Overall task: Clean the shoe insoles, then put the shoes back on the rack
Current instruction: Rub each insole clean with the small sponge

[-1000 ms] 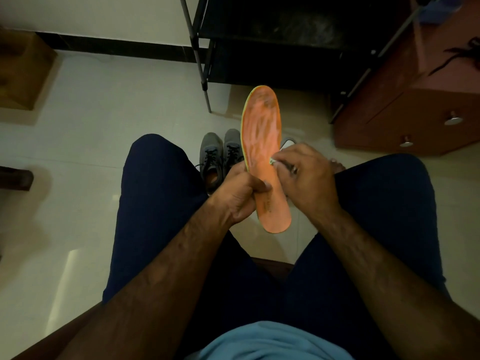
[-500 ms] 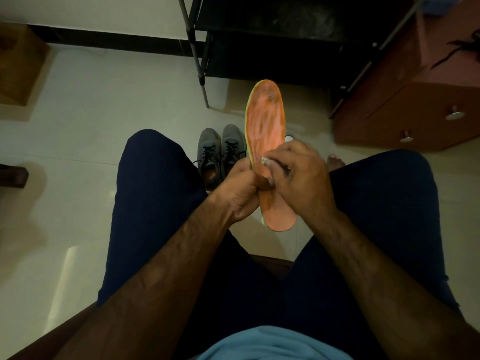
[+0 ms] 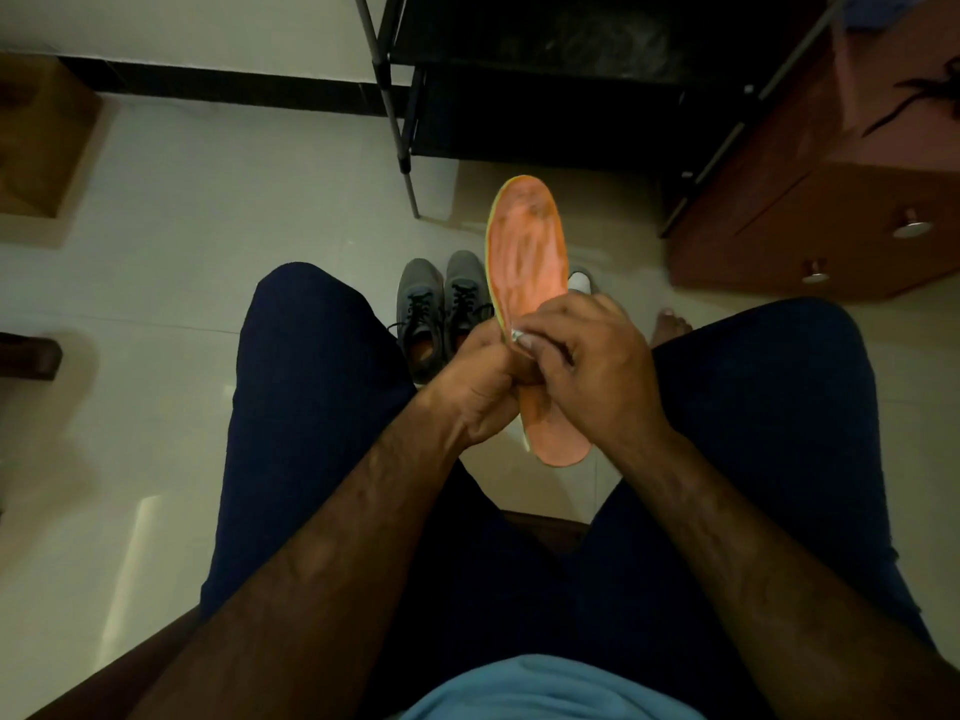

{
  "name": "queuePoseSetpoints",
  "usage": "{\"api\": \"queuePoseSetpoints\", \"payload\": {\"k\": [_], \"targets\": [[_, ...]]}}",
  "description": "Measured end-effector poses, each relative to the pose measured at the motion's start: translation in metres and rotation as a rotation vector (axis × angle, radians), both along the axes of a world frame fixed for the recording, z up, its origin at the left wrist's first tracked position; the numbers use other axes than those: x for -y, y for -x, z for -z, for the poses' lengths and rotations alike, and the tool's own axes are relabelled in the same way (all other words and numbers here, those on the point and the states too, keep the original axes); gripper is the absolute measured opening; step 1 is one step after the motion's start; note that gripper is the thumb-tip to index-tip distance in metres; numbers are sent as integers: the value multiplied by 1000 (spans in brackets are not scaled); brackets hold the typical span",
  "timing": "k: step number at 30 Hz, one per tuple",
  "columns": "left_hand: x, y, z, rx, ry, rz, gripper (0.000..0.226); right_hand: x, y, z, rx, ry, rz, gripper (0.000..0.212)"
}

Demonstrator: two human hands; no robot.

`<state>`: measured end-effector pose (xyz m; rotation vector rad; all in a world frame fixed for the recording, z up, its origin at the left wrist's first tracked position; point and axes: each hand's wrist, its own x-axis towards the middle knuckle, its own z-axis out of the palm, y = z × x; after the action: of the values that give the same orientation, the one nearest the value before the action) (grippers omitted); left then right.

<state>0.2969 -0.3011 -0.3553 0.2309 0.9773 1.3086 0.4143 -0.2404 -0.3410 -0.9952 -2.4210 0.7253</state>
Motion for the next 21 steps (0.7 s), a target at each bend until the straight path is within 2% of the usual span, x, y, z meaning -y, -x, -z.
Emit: {"api": "queuePoseSetpoints", "payload": {"k": [3, 6, 10, 12, 17, 21], "targets": [[1, 2, 1, 4, -28, 26, 52, 2, -2, -1, -2, 13, -12, 19], [0, -7, 0, -35, -10, 69, 56, -8, 5, -4, -7, 29, 66, 18], [0, -3, 1, -30, -22, 22, 43, 2, 5, -5, 6, 41, 23, 21], [0, -1, 1, -36, -15, -1, 45, 10, 1, -6, 13, 42, -8, 21], [-1, -12, 2, -85, -3, 45, 38, -7, 10, -8, -28, 44, 82, 16], [0, -8, 2, -62, -3, 12, 39, 5, 4, -6, 2, 31, 28, 18]]}}
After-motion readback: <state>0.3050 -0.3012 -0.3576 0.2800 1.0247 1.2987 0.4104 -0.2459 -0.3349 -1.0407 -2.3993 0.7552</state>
